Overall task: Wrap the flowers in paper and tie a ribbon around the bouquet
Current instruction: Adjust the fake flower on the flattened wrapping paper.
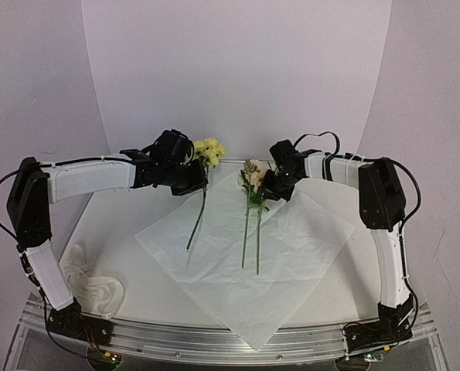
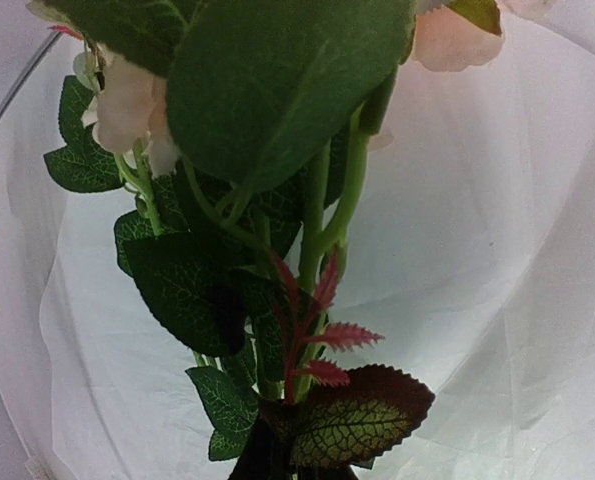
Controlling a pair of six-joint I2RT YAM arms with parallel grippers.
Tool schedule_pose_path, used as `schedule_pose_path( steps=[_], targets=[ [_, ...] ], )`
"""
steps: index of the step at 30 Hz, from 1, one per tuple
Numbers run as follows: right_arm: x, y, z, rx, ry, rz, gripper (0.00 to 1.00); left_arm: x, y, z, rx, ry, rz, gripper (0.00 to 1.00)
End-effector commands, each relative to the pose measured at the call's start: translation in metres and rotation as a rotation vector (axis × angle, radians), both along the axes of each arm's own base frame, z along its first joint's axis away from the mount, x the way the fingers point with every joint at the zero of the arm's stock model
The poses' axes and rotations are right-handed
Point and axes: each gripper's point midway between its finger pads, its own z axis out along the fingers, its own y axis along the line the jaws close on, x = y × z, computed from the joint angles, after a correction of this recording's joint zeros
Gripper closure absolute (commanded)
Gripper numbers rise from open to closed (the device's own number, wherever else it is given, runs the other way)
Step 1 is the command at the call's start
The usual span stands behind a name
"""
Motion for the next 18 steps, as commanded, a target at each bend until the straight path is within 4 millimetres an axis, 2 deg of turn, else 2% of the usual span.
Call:
schedule_pose_path(
  steps=[1, 5, 8, 11, 14, 18],
  targets=[
    [0.017, -0.001, 0.008, 0.01, -0.039, -0.03, 1.0, 0.005, -0.015, 0.015, -0.059, -0.036, -0.015, 1.0],
    [0.019, 0.001, 0.005, 0.014, -0.032, -0.03, 1.0, 0.003, -0.018, 0.009, -0.06, -0.025, -0.015, 1.0],
    [0.02, 0.0, 0.002, 0.013, -0.027, -0.03, 0.93, 0.002, -0.021, 0.007, -0.063, -0.021, -0.017, 1.0],
    [0.02, 0.002, 0.003, 0.023, -0.024, -0.024, 0.76, 0.001, -0.025, 0.005, -0.068, -0.021, -0.021, 1.0],
    [0.017, 0.006, 0.013, 0.046, -0.024, -0.009, 0.46, 0.001, -0.03, 0.003, -0.069, -0.032, -0.017, 1.0],
    [0.005, 0.005, 0.034, 0.054, -0.015, 0.027, 0.3, 0.001, -0.042, 0.003, -0.065, -0.061, -0.014, 1.0]
  ],
)
